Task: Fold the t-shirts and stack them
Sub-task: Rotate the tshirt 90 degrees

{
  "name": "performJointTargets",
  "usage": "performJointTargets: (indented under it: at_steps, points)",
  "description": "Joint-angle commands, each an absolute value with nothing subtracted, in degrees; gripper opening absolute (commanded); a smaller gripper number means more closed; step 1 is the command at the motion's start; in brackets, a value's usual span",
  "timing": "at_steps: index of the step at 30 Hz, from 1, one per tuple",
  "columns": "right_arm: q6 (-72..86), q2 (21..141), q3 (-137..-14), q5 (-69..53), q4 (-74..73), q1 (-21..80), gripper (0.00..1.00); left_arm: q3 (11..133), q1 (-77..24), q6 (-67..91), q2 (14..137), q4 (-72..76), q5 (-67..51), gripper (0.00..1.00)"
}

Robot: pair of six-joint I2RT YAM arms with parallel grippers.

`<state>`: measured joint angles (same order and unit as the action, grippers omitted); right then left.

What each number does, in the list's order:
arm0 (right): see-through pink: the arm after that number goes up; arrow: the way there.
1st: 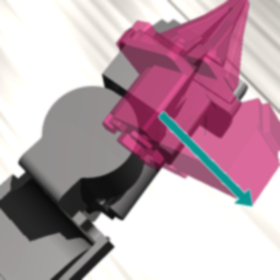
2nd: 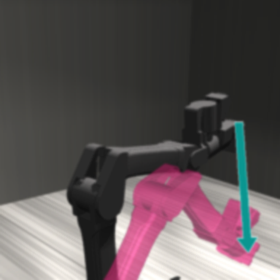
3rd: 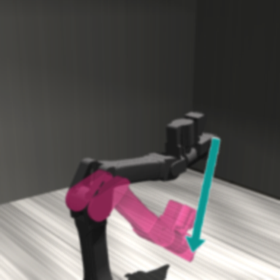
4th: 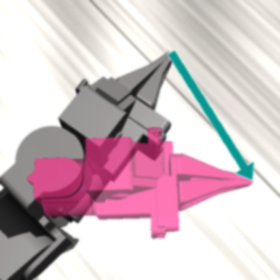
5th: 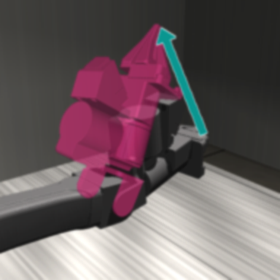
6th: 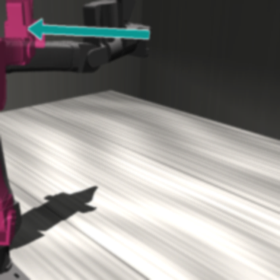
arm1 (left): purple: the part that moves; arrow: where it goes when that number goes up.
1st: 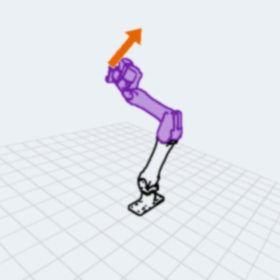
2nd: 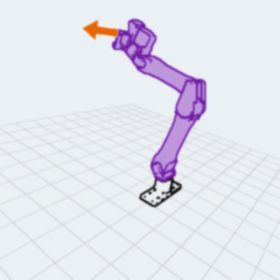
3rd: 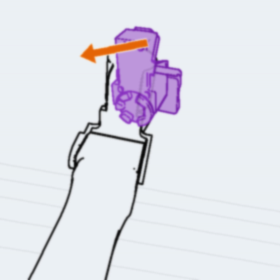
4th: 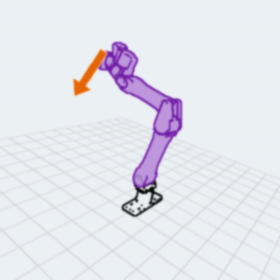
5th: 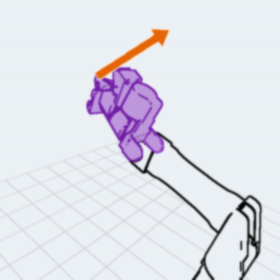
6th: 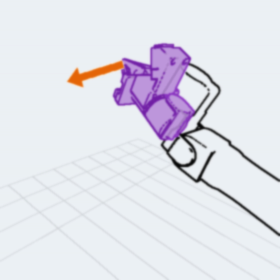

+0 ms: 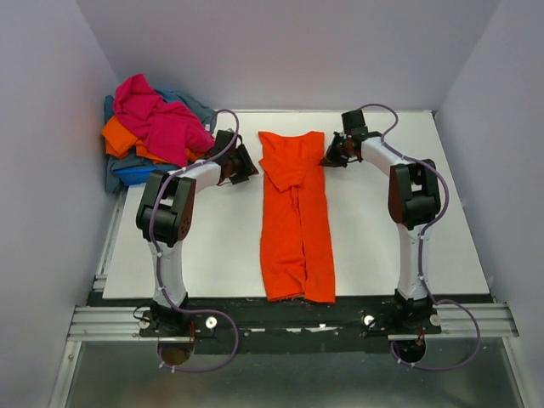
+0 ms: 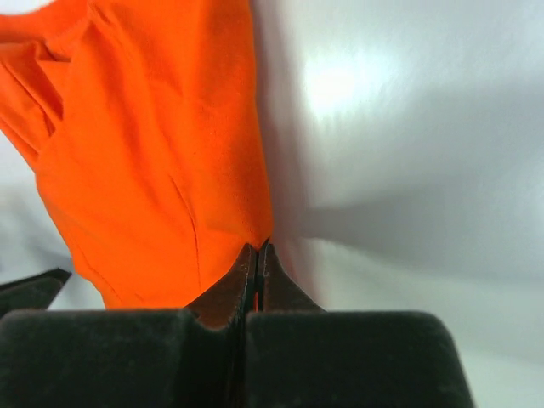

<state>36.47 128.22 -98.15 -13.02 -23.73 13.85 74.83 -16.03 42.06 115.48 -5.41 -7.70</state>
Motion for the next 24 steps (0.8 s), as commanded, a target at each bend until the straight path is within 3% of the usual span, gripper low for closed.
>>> performJointTargets:
  at_steps: [1,6,9,12,15,24]
  points:
    - [36.21,132.62,-105.63,-13.27,-27.50,10.73,0.01,79.79,-15.91,44.38,120.66,-2.29,-11.34,0.57]
    - [35.95,138.07,-113.81,-13.45,-31.81,9.76,0.03,86.03,-16.00,45.53,125.76,-2.37,-12.74,0.56]
    - [35.34,138.61,-115.14,-13.10,-33.31,9.58,0.37,87.54,-16.00,45.44,126.48,-3.25,-12.57,0.56]
    - [35.16,134.31,-109.45,-11.25,-31.91,9.58,0.50,84.21,-16.08,45.09,123.33,-2.73,-11.69,0.57]
    - [34.72,127.64,-100.67,-10.81,-29.54,9.58,0.50,77.46,-16.35,45.09,118.15,-1.32,-11.08,0.57]
    - [36.73,98.12,-55.16,-12.30,-16.97,12.48,0.45,51.35,-24.86,47.02,97.58,1.85,-6.16,0.57]
